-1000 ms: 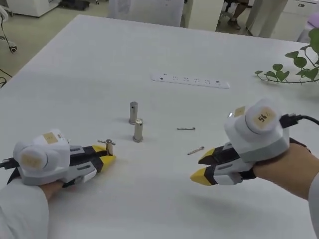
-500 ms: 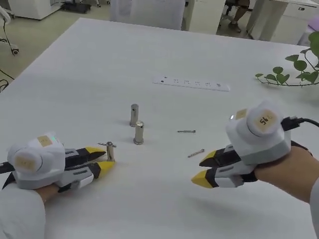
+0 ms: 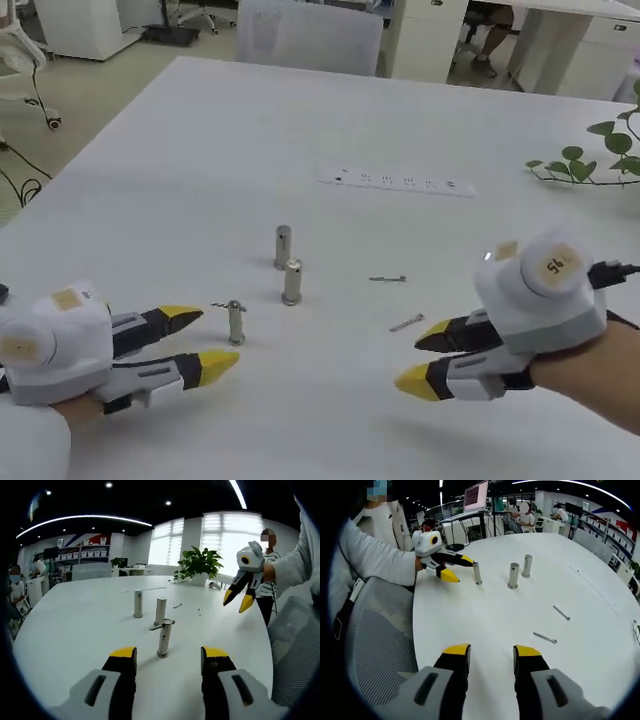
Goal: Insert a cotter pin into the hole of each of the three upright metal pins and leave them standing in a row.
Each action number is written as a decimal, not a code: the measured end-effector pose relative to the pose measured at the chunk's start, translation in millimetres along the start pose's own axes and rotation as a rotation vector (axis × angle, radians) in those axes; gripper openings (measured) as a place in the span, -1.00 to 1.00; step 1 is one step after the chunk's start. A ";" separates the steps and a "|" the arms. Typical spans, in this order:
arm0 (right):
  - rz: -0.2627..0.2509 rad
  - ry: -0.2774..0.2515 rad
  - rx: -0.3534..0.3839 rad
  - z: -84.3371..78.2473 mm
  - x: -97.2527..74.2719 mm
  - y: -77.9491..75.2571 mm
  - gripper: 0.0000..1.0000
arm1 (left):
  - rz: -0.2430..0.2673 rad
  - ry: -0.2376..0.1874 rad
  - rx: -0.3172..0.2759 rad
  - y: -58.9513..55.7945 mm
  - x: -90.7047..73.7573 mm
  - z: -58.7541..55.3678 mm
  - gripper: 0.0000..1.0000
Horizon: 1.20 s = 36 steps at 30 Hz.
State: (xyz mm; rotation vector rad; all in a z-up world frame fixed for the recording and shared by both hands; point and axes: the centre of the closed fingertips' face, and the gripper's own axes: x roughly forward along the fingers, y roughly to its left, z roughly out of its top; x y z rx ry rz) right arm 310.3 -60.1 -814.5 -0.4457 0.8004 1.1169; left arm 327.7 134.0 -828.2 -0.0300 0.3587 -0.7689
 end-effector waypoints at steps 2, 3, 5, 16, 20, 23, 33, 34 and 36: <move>0.003 -0.006 -0.001 0.2 -0.1 1.2 -0.23 | -0.011 0.003 0.021 -4.4 -4.2 0.8 0.13; 0.006 -0.011 -0.002 0.9 -0.2 1.9 -0.21 | -0.019 0.006 0.028 -6.6 -5.8 0.8 0.18; 0.010 -0.019 -0.004 1.7 -0.4 3.2 -0.19 | -0.040 0.021 0.034 -12.7 -9.5 0.0 0.28; 0.026 -0.059 -0.011 -0.6 0.5 8.9 0.06 | -0.119 0.053 -0.004 -38.4 -27.1 7.8 0.60; 0.036 -0.076 -0.014 -2.3 0.3 10.4 0.17 | -0.131 0.044 -0.011 -43.5 -34.0 10.1 0.70; 0.046 -0.089 -0.015 -2.4 0.6 11.7 0.21 | -0.136 0.046 -0.001 -46.6 -37.1 9.8 0.78; 0.040 -0.098 -0.032 9.2 9.5 -0.7 0.20 | -0.167 0.071 0.013 -58.2 -42.6 3.5 0.93; 0.039 -0.100 -0.037 12.5 11.7 -2.7 0.20 | -0.169 0.071 0.013 -58.8 -42.9 3.7 0.94; 0.038 -0.101 -0.045 18.6 15.6 -6.2 0.19 | -0.170 0.065 0.010 -59.6 -43.3 4.6 0.96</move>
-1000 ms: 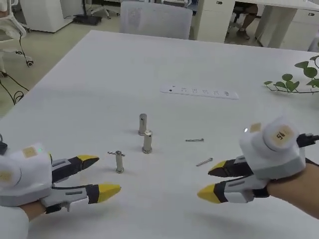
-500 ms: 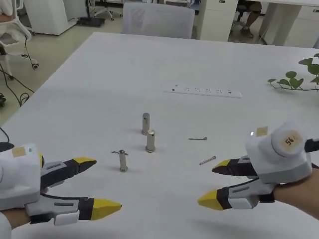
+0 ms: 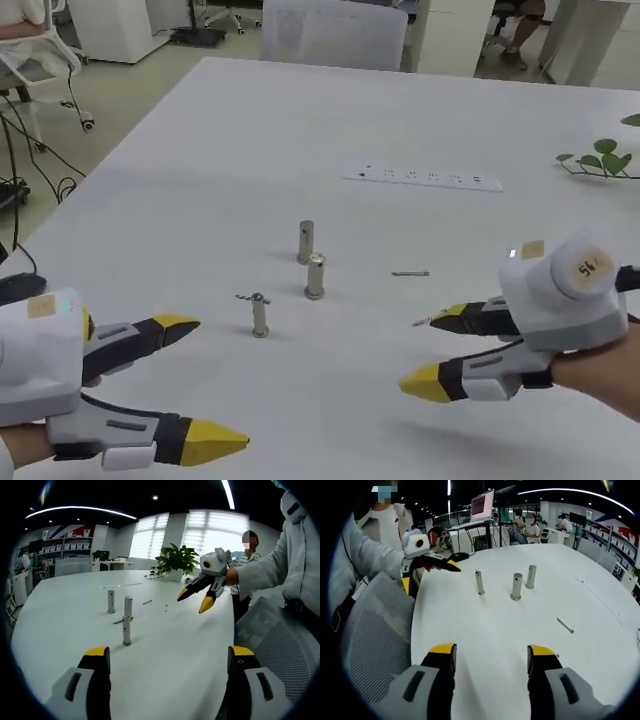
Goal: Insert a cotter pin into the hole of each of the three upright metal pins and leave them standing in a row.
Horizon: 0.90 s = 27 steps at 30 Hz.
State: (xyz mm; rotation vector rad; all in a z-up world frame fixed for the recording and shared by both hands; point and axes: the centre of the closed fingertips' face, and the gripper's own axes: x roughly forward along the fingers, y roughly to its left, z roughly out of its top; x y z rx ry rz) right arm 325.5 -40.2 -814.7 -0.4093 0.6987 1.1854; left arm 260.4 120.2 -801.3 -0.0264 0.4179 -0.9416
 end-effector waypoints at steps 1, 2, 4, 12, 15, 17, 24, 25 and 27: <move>0.001 -0.002 -0.004 2.4 1.9 -1.4 0.19 | -0.001 0.001 -0.004 -0.3 -0.4 -0.3 0.97; 0.003 -0.003 -0.008 5.9 4.8 -3.7 0.18 | -0.002 0.000 -0.004 -0.5 -0.7 -0.3 0.98; 0.001 -0.009 -0.016 11.0 8.5 -6.4 0.18 | 0.000 0.002 -0.002 -0.1 -2.0 -1.0 0.98; 0.000 -0.040 -0.004 33.9 29.8 -18.4 0.12 | -0.003 -0.012 -0.001 1.7 -6.5 1.2 0.99; 0.003 -0.048 -0.007 43.1 40.3 -19.9 0.08 | -0.005 -0.017 -0.005 2.0 -7.0 1.9 0.99; 0.001 -0.058 -0.018 49.7 46.7 -21.7 0.05 | -0.005 -0.016 -0.003 2.3 -6.9 1.8 0.99; 0.013 -0.079 0.002 63.7 68.4 -28.5 -0.09 | -0.011 -0.006 0.008 2.6 -7.4 0.6 0.97; 0.017 -0.087 0.010 65.6 70.9 -29.3 -0.11 | -0.012 -0.004 0.010 2.7 -7.8 0.6 0.96; 0.013 -0.092 0.008 68.2 77.1 -31.4 -0.13 | -0.011 -0.005 0.009 3.6 -8.1 1.5 0.96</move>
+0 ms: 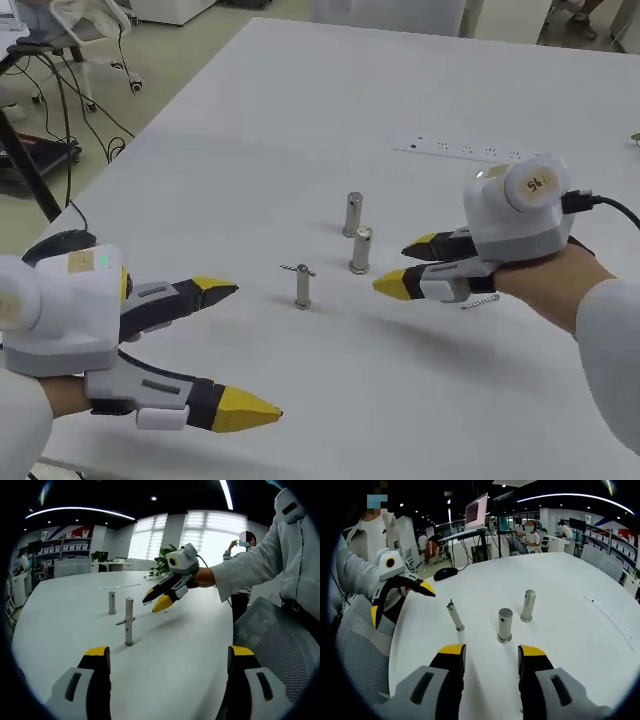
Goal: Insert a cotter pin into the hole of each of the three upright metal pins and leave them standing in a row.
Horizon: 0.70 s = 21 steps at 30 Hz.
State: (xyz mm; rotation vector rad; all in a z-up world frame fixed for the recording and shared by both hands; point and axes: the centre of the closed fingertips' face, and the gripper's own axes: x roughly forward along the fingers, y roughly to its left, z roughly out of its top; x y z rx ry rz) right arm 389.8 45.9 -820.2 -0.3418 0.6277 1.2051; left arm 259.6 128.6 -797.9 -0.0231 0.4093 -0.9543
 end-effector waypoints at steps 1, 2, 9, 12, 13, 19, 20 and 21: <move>-0.002 -0.002 -0.003 1.3 3.6 -1.2 -0.15 | 0.002 -0.003 -0.001 1.0 0.0 1.1 0.96; -0.004 -0.005 -0.006 2.3 6.0 -2.3 -0.17 | 0.001 -0.005 -0.004 1.4 0.0 1.9 0.96; -0.002 -0.037 0.008 10.8 25.5 -9.5 -0.28 | -0.001 0.009 0.000 2.1 -0.4 1.3 0.94; -0.001 -0.036 -0.003 12.6 33.2 -11.4 -0.31 | -0.002 0.009 -0.003 2.5 -1.0 1.2 0.94; 0.000 -0.037 -0.003 13.4 35.0 -11.8 -0.32 | -0.002 0.011 -0.002 2.5 -1.0 0.8 0.94; 0.011 -0.040 -0.015 17.4 46.9 -12.8 -0.43 | -0.001 0.017 -0.001 3.5 -1.8 -0.7 0.93; 0.010 -0.036 -0.019 16.6 48.4 -13.9 -0.47 | 0.000 0.016 -0.002 4.0 -1.9 -0.2 0.93; 0.007 -0.032 -0.022 15.8 49.0 -14.8 -0.49 | 0.000 0.015 -0.001 4.2 -1.9 0.1 0.93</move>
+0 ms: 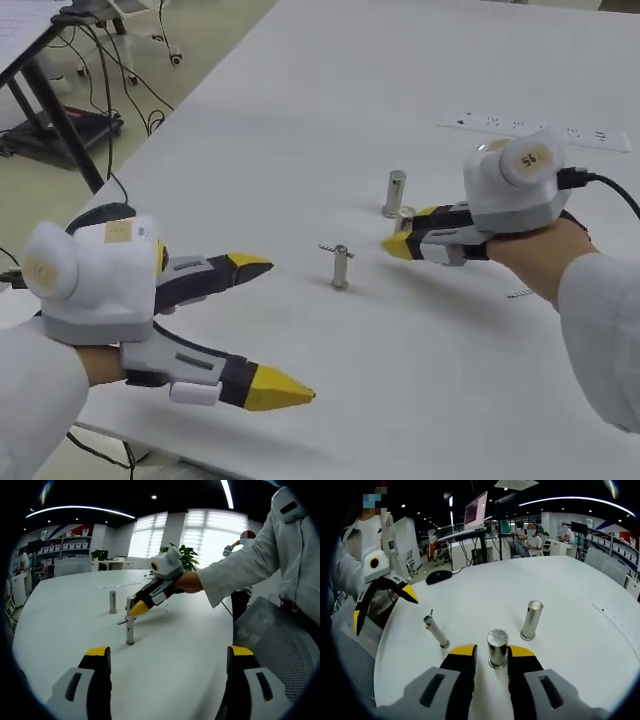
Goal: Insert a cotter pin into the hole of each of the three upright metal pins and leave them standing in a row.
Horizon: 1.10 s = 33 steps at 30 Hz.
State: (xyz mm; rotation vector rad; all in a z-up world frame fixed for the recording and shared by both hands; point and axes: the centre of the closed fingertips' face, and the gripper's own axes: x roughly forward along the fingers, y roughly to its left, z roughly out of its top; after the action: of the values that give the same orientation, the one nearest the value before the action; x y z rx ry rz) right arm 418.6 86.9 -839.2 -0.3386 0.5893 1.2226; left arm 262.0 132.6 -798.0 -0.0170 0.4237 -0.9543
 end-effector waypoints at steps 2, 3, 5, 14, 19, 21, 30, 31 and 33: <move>0.002 -0.001 -0.001 -0.6 0.8 -0.3 -0.51 | 0.000 -0.004 0.002 0.1 0.2 1.5 0.94; 0.004 0.002 -0.004 -1.4 1.0 -0.1 -0.53 | 0.001 -0.005 0.004 0.1 0.3 2.1 0.94; 0.000 0.008 -0.018 -2.8 1.2 -0.9 -0.55 | 0.002 -0.005 0.012 -0.1 0.8 2.6 0.94; -0.007 -0.004 -0.041 -3.7 2.0 -10.3 -0.69 | -0.001 -0.014 0.014 -0.6 2.6 4.5 0.94; -0.004 -0.014 -0.039 -3.1 3.1 -11.6 -0.71 | -0.004 -0.011 0.014 -0.4 2.2 3.3 0.94; 0.000 -0.017 -0.040 -2.6 2.9 -10.8 -0.72 | -0.005 -0.012 0.014 -0.2 2.0 3.8 0.94; 0.009 -0.022 -0.058 -3.6 -1.0 -7.8 -0.73 | -0.004 -0.009 0.017 -0.7 1.1 3.7 0.94; 0.010 -0.021 -0.062 -4.3 -2.0 -7.9 -0.73 | -0.003 -0.009 0.018 -0.5 0.9 3.8 0.94; 0.015 -0.018 -0.065 -6.5 -5.1 -7.8 -0.73 | -0.003 -0.008 0.018 -0.9 1.9 4.1 0.94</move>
State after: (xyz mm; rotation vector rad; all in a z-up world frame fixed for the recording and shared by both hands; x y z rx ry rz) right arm 423.3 76.9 -841.9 -0.3780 0.5383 1.2603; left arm 263.7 129.8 -794.7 -0.0056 0.4078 -0.9608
